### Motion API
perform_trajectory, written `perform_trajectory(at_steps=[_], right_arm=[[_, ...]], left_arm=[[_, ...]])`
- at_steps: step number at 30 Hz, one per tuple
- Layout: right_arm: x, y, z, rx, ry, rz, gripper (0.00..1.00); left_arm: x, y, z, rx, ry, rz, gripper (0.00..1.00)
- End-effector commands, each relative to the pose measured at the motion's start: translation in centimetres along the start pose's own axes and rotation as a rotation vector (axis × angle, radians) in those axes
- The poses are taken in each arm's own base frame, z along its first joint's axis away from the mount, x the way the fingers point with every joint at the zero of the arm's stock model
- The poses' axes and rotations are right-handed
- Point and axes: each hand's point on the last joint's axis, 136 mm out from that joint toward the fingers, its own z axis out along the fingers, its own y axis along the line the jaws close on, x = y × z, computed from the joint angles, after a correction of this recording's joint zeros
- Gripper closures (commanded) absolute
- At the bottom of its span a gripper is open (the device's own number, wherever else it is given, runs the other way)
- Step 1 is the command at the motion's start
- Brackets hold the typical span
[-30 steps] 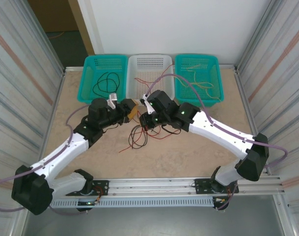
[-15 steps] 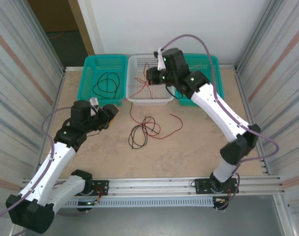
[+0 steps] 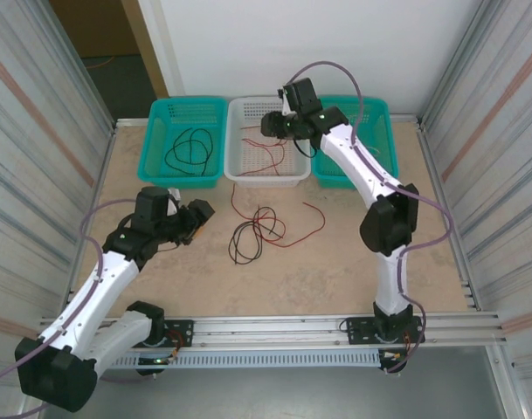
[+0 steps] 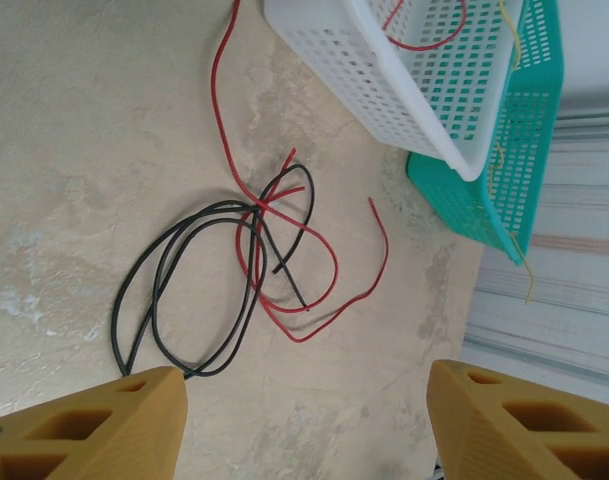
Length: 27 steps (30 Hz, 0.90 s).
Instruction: Untangle the cables
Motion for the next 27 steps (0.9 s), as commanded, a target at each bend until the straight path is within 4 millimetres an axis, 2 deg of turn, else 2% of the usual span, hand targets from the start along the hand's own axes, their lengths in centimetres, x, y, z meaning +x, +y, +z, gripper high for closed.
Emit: perform_trajectory(at_steps=[1, 8, 10, 12, 16, 20, 23, 25, 27], right_arm=[[2.6, 0.8, -3.9, -0.013, -0.007, -0.03, 0.48], [14.9, -4.7, -7.0, 0.11, 0.148, 0.065, 0.44], [18.1, -5.2, -7.0, 0.096, 0.209, 0.085, 0.43], [20.4, -5.4, -6.4, 0.087, 0.266, 0.081, 0.41], [23.1, -5.2, -4.3, 0.078, 0.376, 0.065, 0.44], [24.2, -4.9, -1.5, 0.06, 0.435, 0.063, 0.46], [25.1, -4.2, 0.7, 0.026, 0.496, 0.077, 0.48], [25.3, -3.9, 1.7, 0.019, 0.519, 0.078, 0.5], [25.6, -3.8, 2.5, 0.017, 0.536, 0.078, 0.6]], left_arm=[[-0.2, -0.7, -0.6, -0.006, -0.007, 0.036, 0.36], [0.4, -0.5, 0.7, -0.044, 0.025, 0.048, 0.4], [0.6, -0.4, 1.5, -0.054, 0.041, 0.056, 0.4], [0.8, -0.3, 2.0, -0.066, 0.05, 0.058, 0.41], [1.2, -0.2, 2.6, -0.074, 0.051, 0.071, 0.42], [1.6, 0.7, 3.3, -0.084, 0.054, 0.063, 0.42], [1.6, 0.6, 3.5, -0.067, 0.05, 0.055, 0.42], [1.4, 0.1, 3.6, -0.058, 0.048, 0.063, 0.42], [1.3, -0.5, 4.0, -0.044, 0.063, 0.077, 0.42]])
